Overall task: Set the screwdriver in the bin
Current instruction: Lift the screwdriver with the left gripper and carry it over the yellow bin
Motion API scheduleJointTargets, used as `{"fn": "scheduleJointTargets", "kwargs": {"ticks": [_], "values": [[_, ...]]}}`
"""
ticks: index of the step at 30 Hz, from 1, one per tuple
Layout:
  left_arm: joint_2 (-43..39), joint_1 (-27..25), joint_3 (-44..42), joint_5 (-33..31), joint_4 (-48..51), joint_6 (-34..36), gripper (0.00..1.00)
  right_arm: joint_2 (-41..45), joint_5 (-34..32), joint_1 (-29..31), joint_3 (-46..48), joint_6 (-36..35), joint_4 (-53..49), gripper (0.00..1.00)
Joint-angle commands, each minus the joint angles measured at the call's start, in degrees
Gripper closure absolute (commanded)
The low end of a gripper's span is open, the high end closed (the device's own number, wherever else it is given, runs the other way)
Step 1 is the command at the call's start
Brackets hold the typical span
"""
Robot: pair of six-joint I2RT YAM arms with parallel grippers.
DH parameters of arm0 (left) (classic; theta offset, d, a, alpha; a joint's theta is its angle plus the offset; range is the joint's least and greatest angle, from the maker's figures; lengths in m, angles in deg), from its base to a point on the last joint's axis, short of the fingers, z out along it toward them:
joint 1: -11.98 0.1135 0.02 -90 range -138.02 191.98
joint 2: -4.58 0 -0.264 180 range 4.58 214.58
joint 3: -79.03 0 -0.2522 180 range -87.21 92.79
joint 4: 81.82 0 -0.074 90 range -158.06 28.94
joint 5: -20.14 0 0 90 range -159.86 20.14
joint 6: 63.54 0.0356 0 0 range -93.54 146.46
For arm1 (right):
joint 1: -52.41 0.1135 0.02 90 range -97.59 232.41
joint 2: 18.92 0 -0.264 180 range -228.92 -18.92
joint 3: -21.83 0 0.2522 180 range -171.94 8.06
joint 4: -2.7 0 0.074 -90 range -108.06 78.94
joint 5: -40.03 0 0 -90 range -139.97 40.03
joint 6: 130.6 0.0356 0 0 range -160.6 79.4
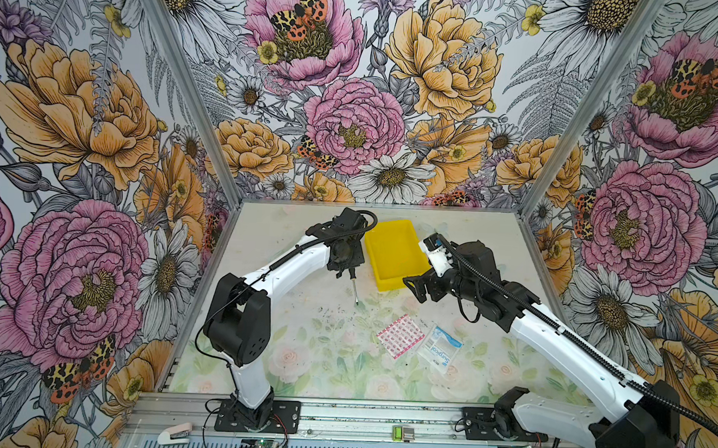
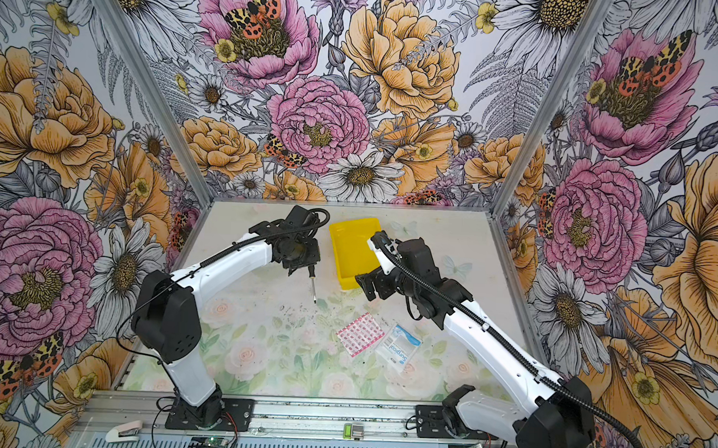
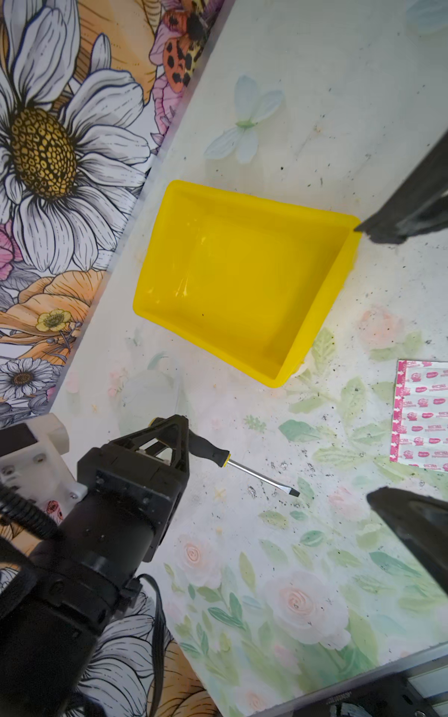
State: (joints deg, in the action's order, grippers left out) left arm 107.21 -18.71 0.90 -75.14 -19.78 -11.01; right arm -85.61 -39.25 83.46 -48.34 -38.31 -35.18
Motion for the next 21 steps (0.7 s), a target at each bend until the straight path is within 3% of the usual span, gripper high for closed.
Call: {"fn": "scheduleJointTargets", "kwargs": {"ticks": [1, 10, 21], "values": [[4.40, -0.66, 7.00, 2.09, -0.11, 0.91, 0.88, 1.04, -1.14, -1.05, 0.70, 1.88, 1.17, 0.00], [15.26, -1.34, 22.99, 1.46, -0.11, 0.11, 0.88, 1.86, -1.79, -2.92, 0.58, 2.19, 0.66, 0.01], [25.67, -1.65, 34.33, 1.22, -0.11, -1.96, 0.88, 5.44, -0.97, -3.97, 3.38, 1.84, 0.13, 0.00]]}}
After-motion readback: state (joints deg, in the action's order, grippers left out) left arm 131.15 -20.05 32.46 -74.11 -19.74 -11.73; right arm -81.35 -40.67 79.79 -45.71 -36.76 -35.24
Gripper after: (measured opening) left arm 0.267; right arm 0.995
